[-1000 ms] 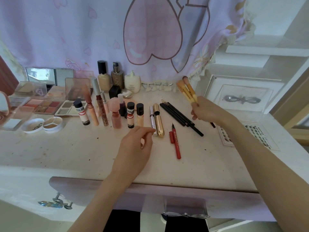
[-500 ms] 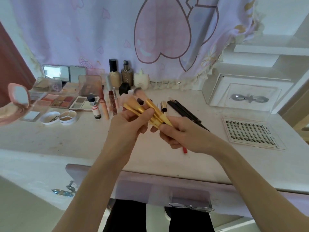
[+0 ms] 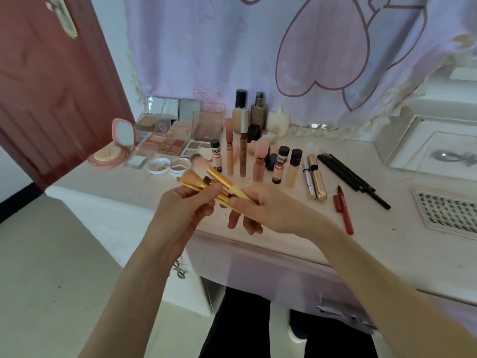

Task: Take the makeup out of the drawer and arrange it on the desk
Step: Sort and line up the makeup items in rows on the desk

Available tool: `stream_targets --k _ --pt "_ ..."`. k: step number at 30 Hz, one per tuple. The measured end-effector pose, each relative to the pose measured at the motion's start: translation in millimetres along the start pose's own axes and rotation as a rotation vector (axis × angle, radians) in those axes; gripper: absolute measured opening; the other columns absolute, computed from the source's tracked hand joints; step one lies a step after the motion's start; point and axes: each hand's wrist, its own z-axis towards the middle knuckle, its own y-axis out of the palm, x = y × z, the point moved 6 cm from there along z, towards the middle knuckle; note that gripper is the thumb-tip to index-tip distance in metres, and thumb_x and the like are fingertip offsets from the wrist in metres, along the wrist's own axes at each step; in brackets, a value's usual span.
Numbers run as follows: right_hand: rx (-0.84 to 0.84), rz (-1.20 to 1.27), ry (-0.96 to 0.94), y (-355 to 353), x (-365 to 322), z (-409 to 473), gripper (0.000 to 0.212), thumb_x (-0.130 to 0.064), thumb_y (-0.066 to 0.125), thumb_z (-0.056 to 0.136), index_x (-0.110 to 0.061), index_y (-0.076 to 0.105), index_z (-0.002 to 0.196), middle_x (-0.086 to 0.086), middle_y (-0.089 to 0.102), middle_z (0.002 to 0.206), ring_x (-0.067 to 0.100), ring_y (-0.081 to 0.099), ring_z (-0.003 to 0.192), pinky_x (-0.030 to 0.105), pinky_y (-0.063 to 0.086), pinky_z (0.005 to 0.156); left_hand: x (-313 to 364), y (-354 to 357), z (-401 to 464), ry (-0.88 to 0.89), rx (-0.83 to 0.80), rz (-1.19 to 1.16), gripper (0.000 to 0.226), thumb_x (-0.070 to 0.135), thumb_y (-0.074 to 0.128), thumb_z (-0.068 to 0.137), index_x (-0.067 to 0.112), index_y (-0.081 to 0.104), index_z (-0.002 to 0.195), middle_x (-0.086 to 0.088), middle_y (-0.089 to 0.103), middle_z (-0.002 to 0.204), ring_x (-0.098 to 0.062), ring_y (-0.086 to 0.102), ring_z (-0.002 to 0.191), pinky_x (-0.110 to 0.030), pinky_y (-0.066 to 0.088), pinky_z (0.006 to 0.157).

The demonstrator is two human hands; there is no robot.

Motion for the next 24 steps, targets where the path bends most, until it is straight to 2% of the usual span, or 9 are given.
stream_targets --k 5,8,11,13,15,17,20,22,24 --pt "-0.006 -0.103 0.029 5.3 7.1 11.2 0.021 -0.025 0.041 0.098 -0.014 0.059 0.099 -0.008 0.052 0.064 -0.001 0.042 0.045 0.012 0.036 0.048 -5.8 -24.0 11.2 -0.06 0.071 -0.078 0.007 0.019 0.074 0.061 0.012 0.071 0.061 -0.001 0.059 0.055 -0.007 0.055 0.049 -0.014 0.048 0.049" --pt "-0.002 -0.195 0.036 8.1 12.0 20.3 0.018 -0.025 0.041 0.098 -0.018 0.057 0.096 -0.01 0.046 0.066 -0.002 0.042 0.048 0.01 0.035 0.051 -13.7 -26.1 18.9 -0.104 0.066 -0.054 0.009 0.012 0.07 0.072 0.009 0.069 0.064 0.0 0.062 0.056 -0.006 0.059 0.052 -0.014 0.05 0.052" --pt "0.029 -0.248 0.086 4.6 21.3 31.1 0.019 -0.023 0.039 0.099 -0.017 0.056 0.094 -0.01 0.046 0.071 0.002 0.043 0.06 0.017 0.034 0.057 -17.8 -30.4 24.7 -0.12 0.084 -0.094 0.007 0.008 0.068 0.078 0.002 0.066 0.082 -0.004 0.065 0.068 -0.009 0.064 0.059 -0.017 0.054 0.059" --pt "0.069 -0.322 0.119 -1.4 26.5 38.1 0.019 -0.022 0.038 0.099 -0.018 0.055 0.093 -0.011 0.047 0.075 0.006 0.045 0.069 0.018 0.032 0.059 -16.8 -42.1 28.9 -0.041 0.181 0.107 0.026 0.011 0.072 0.077 0.005 0.061 0.1 -0.003 0.068 0.083 -0.013 0.066 0.07 -0.022 0.055 0.067" --pt "0.077 -0.433 0.147 -4.0 30.3 45.5 0.018 -0.024 0.037 0.099 -0.018 0.053 0.092 -0.006 0.05 0.082 0.013 0.047 0.078 0.022 0.033 0.061 -9.9 -52.7 27.5 0.123 0.336 0.498 0.042 0.019 0.073 0.077 0.016 0.053 0.114 0.002 0.063 0.095 -0.012 0.063 0.081 -0.023 0.05 0.074" --pt "0.044 -0.547 0.181 -2.1 33.2 53.4 0.018 -0.026 0.036 0.099 -0.018 0.049 0.089 0.0 0.051 0.086 0.018 0.047 0.08 0.029 0.034 0.065 -0.4 -46.5 20.3 0.353 0.392 0.797 0.039 0.02 0.07 0.08 0.017 0.055 0.116 0.001 0.058 0.104 -0.014 0.057 0.091 -0.024 0.043 0.08" --pt "0.0 -0.645 0.208 2.3 34.1 63.0 0.019 -0.028 0.035 0.099 -0.016 0.046 0.09 0.003 0.05 0.086 0.021 0.047 0.08 0.031 0.033 0.067 -7.8 -25.4 12.3 0.604 0.275 1.08 0.023 0.008 0.066 0.082 0.011 0.067 0.104 -0.008 0.058 0.113 -0.027 0.053 0.106 -0.035 0.04 0.091" --pt "0.004 -0.672 0.199 1.5 32.7 66.3 0.019 -0.029 0.035 0.099 -0.016 0.043 0.088 0.001 0.046 0.082 0.021 0.046 0.08 0.031 0.032 0.067 -19.7 -17.3 10.5 0.648 0.166 1.153 0.021 0.004 0.065 0.082 0.007 0.069 0.103 -0.014 0.059 0.118 -0.032 0.054 0.109 -0.038 0.041 0.095" --pt "0.015 -0.703 0.174 -0.9 31.2 67.9 0.018 -0.031 0.036 0.099 -0.016 0.04 0.088 -0.001 0.041 0.081 0.02 0.044 0.08 0.032 0.032 0.067 -27.7 -17.1 10.7 0.617 0.113 1.164 0.022 0.007 0.061 0.086 0.005 0.068 0.107 -0.017 0.056 0.126 -0.033 0.052 0.115 -0.036 0.037 0.099"
